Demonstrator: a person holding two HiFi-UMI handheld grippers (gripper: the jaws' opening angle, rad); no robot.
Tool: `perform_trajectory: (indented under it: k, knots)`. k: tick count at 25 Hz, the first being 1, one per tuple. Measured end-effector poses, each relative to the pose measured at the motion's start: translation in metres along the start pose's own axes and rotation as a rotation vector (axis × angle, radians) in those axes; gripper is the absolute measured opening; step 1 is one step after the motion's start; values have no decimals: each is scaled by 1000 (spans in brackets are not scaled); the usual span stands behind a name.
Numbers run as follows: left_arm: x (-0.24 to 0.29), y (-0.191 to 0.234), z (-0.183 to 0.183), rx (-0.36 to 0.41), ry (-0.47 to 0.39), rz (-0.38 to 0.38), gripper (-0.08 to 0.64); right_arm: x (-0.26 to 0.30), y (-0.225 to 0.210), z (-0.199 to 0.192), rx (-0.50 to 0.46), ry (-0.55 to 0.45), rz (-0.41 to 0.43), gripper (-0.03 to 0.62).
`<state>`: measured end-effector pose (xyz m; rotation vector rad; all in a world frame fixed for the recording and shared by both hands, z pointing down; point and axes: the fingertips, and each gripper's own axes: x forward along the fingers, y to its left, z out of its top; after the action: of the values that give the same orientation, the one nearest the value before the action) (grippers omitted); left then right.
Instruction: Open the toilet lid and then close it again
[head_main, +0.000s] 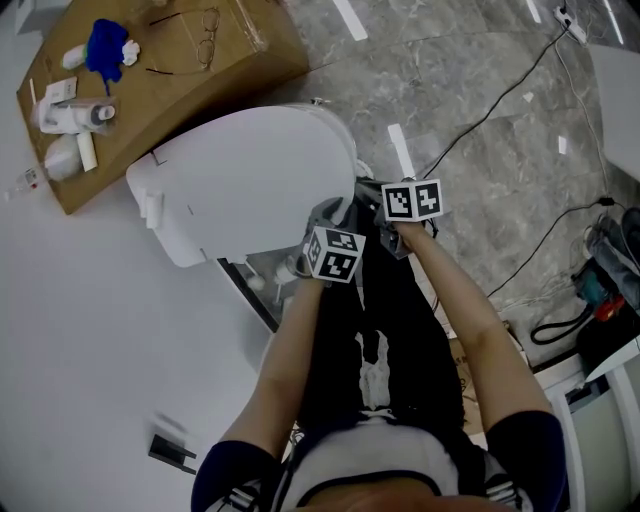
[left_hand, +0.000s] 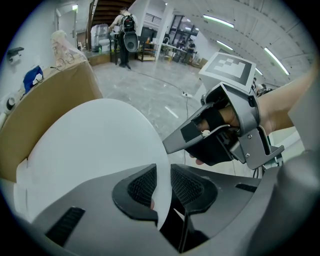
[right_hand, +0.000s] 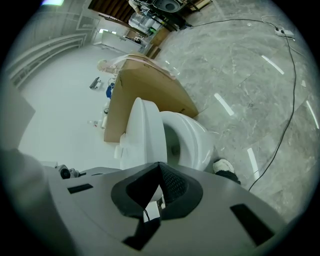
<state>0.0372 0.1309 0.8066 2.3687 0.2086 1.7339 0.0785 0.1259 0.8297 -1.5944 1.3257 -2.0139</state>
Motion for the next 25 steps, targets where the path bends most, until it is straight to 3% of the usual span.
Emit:
perform_trajectory:
  k: [25]
  knots:
    - [84,18,-16,13,118,10,26,54,-83,4,57,61,-35,6]
